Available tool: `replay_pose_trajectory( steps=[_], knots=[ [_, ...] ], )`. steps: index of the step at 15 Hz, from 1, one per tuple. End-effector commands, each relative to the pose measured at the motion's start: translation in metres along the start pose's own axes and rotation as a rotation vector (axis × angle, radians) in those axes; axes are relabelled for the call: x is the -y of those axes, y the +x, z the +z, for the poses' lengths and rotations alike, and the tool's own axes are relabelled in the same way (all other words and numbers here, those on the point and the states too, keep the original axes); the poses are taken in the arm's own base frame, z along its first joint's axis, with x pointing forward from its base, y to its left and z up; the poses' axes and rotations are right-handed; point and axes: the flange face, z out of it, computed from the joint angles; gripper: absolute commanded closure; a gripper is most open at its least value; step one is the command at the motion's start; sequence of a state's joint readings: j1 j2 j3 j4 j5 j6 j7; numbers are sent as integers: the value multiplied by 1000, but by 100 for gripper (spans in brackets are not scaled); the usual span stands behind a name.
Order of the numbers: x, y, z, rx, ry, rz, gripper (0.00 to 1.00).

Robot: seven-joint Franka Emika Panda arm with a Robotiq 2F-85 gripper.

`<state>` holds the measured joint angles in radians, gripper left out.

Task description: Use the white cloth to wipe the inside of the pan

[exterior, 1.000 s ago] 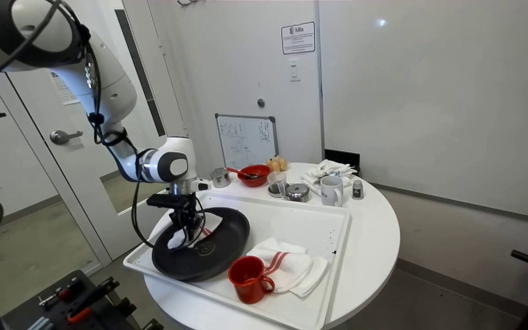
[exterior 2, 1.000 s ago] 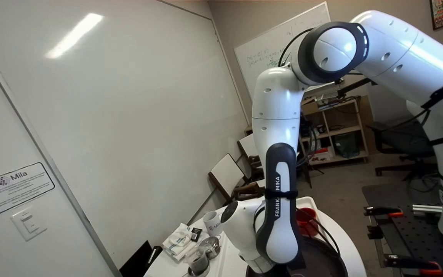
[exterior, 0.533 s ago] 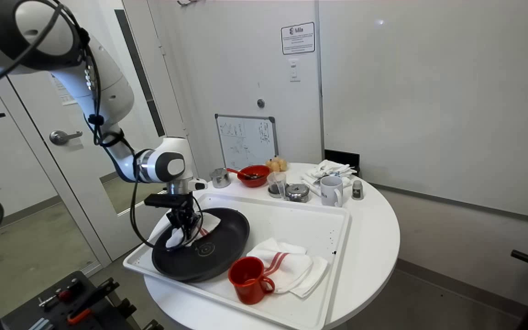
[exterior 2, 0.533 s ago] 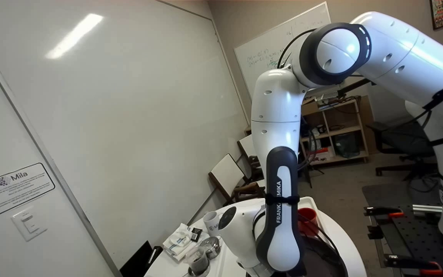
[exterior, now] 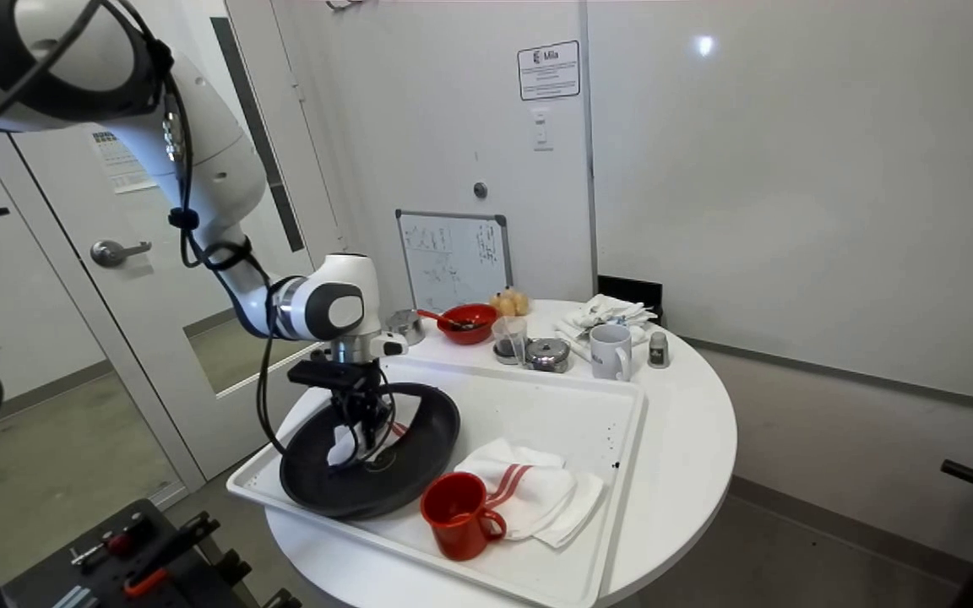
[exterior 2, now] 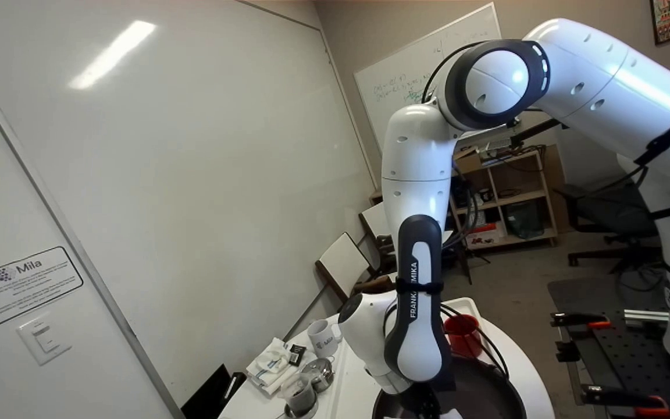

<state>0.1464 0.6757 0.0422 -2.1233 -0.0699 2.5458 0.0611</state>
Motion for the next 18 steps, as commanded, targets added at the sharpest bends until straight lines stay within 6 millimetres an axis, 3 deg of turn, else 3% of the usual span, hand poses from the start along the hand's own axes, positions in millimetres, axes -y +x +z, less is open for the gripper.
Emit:
replay_pose_trajectory(
  steps=[1, 7, 12, 15, 18],
  knots=[
    [-35, -19, 12, 2, -3, 66, 91],
    [-76, -44, 16, 28, -31, 218, 91],
    [-85, -55, 20, 48, -62, 300, 91],
    [-71, -55, 21, 54, -91, 306, 91],
    [-31, -53, 26, 50, -113, 196, 91]
  ],
)
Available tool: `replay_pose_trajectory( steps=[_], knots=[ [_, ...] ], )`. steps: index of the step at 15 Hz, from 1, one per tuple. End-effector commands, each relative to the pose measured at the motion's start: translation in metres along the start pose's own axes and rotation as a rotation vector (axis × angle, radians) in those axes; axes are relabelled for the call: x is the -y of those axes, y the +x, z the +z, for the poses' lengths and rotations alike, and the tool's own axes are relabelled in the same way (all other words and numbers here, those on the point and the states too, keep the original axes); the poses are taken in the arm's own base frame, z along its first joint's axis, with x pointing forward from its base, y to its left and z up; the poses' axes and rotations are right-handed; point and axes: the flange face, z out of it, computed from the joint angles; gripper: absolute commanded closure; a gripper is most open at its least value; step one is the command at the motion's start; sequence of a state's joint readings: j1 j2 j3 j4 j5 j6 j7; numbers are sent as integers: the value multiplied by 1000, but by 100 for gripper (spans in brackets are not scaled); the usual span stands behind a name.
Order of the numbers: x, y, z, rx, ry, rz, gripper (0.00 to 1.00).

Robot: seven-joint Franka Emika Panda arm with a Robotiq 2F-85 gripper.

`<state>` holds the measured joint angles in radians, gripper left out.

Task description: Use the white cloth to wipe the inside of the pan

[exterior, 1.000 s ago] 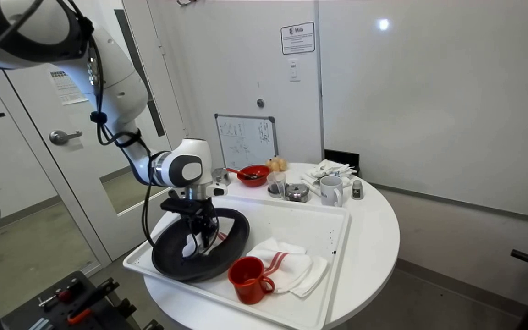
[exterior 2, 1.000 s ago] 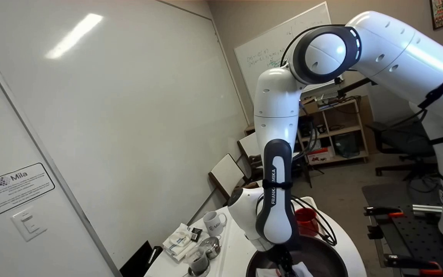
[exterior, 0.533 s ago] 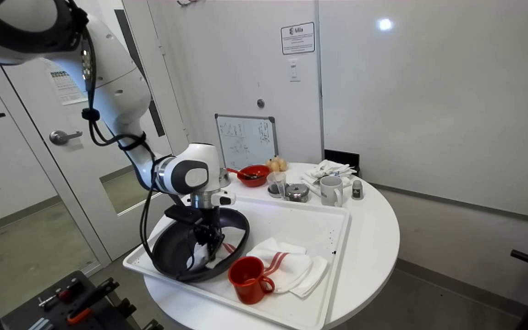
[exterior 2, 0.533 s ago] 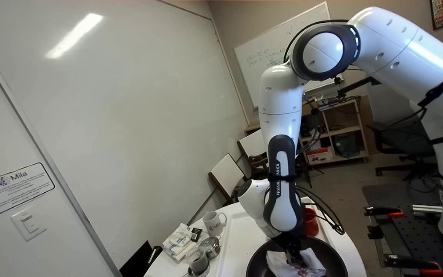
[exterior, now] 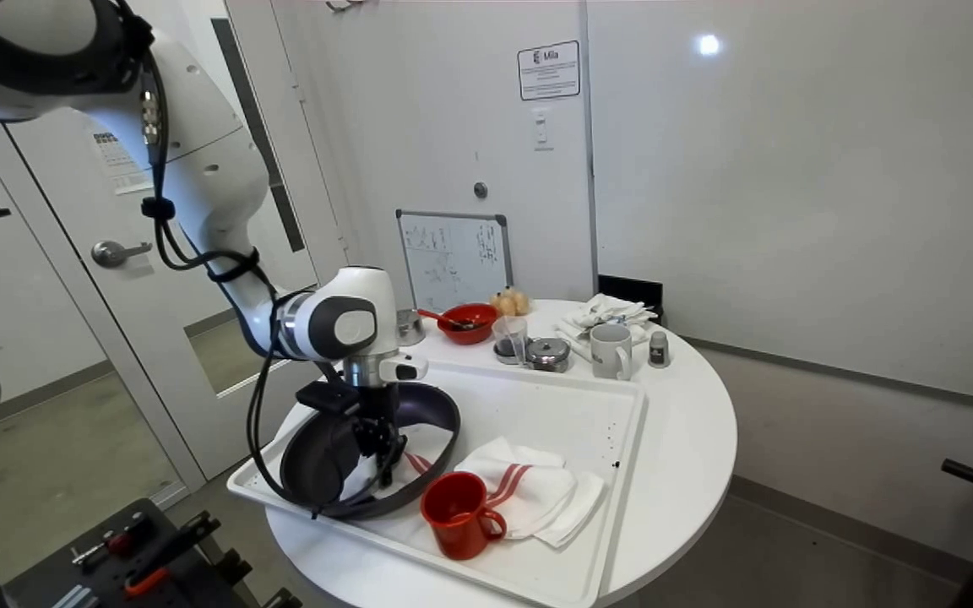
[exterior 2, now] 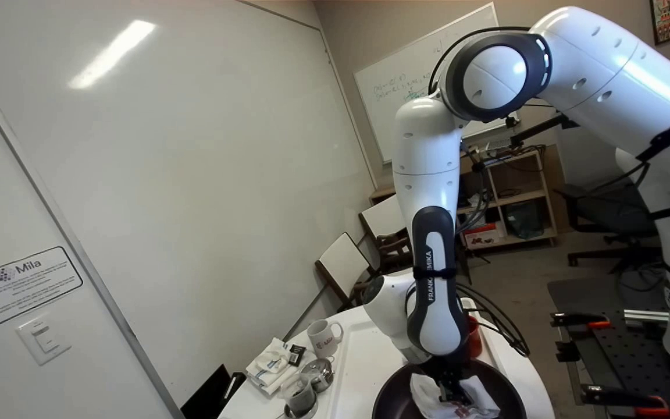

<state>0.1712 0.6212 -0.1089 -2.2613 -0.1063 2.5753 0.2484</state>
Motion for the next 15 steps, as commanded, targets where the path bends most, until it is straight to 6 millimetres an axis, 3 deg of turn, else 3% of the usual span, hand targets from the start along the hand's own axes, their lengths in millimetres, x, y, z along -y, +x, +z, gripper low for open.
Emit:
replay_pose_trajectory(
  steps=[1, 4, 8, 11, 15],
  knots=[
    [51, -20, 6, -15, -49, -109, 91],
    [93, -34, 3, -37, -91, -222, 91],
    [132, -52, 0, -57, -127, -328, 91],
    [136, -53, 4, -52, -131, -344, 91],
    [123, -56, 13, -29, -131, -318, 91]
  ],
)
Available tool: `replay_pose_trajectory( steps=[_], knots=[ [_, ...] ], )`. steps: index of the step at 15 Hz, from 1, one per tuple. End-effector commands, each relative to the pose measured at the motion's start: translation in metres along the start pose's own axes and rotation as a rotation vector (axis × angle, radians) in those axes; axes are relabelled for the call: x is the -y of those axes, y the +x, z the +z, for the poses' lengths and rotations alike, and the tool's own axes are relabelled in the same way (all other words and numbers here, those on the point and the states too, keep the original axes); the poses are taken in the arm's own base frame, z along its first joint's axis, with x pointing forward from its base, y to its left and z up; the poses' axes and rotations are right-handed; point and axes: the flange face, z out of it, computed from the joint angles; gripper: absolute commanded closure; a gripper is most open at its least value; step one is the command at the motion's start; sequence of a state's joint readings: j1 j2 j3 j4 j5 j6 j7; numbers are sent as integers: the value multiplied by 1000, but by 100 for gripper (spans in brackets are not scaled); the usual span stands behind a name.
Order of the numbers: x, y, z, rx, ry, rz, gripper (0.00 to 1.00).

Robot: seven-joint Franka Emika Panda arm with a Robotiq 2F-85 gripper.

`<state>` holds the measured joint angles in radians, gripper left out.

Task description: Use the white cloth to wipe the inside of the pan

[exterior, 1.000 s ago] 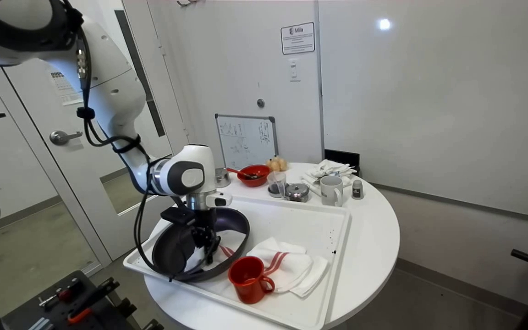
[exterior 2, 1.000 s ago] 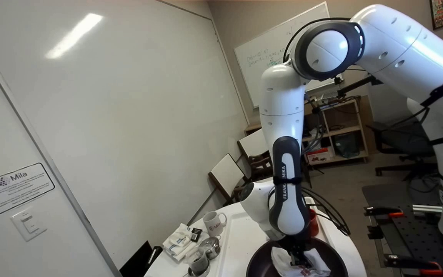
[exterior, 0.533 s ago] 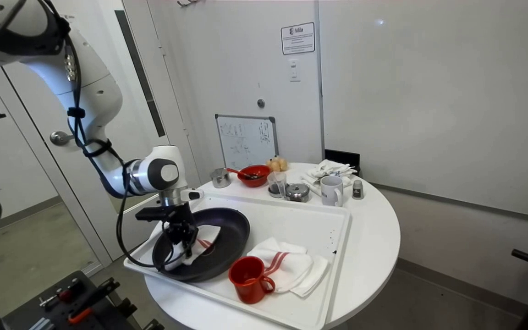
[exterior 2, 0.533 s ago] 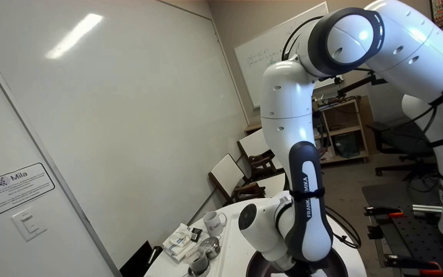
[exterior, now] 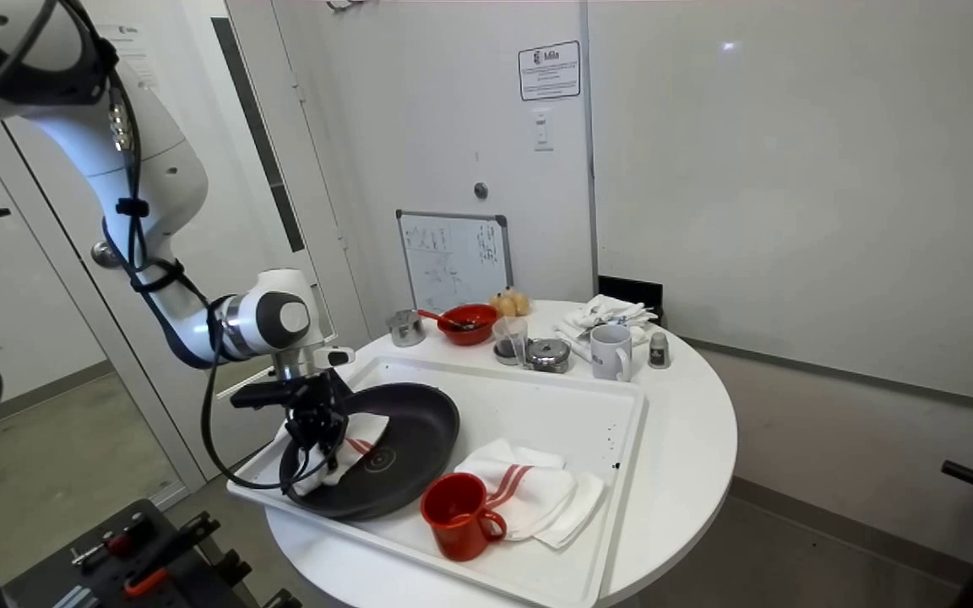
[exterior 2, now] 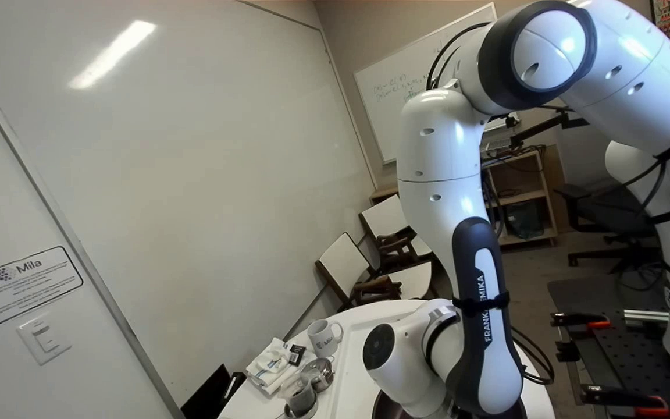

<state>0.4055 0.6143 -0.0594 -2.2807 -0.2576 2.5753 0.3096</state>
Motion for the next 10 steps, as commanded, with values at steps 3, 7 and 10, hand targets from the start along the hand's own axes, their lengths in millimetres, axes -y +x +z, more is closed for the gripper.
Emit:
replay_pose_trajectory(
  steps=[3, 7, 10],
  knots=[
    [-12, -27, 29, 42, 5, 52, 91],
    [-24, -55, 39, 56, -3, 126, 91],
    [-35, -73, 46, 56, -7, 200, 91]
  ],
)
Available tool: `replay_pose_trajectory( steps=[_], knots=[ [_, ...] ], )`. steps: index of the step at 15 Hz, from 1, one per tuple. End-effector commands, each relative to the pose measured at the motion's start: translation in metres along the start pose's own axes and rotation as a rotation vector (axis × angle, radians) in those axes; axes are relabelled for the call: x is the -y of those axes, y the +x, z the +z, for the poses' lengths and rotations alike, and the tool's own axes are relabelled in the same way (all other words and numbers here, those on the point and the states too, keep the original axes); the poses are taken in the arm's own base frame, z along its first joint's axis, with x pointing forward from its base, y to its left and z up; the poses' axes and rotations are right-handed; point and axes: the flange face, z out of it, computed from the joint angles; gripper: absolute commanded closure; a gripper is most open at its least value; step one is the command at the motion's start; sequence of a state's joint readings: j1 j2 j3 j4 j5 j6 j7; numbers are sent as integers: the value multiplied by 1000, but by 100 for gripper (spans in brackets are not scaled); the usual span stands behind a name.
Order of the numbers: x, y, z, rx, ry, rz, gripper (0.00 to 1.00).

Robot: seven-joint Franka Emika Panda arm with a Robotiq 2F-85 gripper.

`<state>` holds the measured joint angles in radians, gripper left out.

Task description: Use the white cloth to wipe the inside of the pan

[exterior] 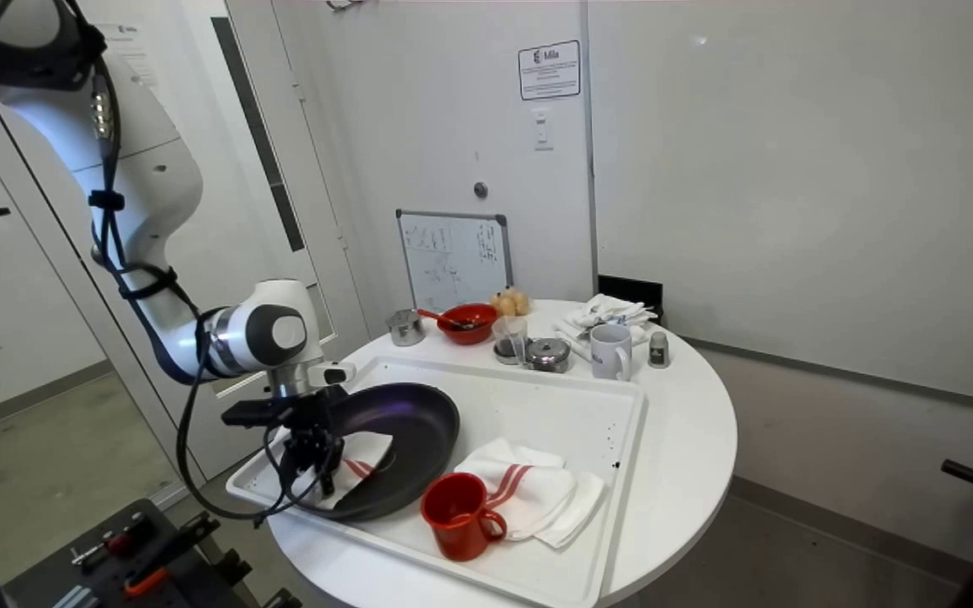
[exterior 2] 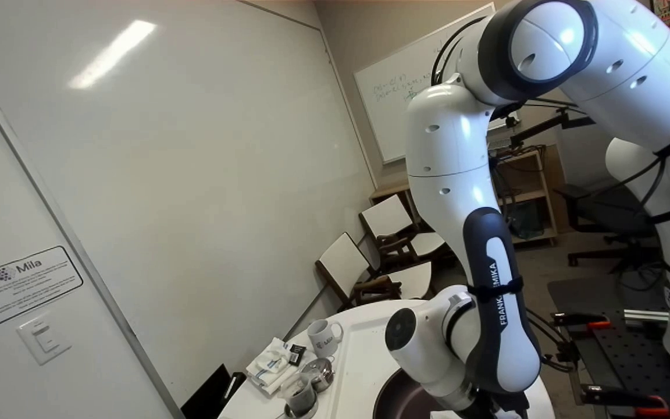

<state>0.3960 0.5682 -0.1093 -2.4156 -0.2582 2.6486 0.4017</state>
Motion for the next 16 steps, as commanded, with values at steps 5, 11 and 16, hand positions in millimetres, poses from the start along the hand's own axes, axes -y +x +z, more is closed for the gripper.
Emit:
replay_pose_trajectory(
  steps=[5, 11, 16],
  knots=[
    [-14, -34, 34, 30, -28, 102, 91],
    [-7, -13, 29, 20, -58, 75, 91],
    [-13, 11, 23, 3, -99, 50, 91]
  ],
)
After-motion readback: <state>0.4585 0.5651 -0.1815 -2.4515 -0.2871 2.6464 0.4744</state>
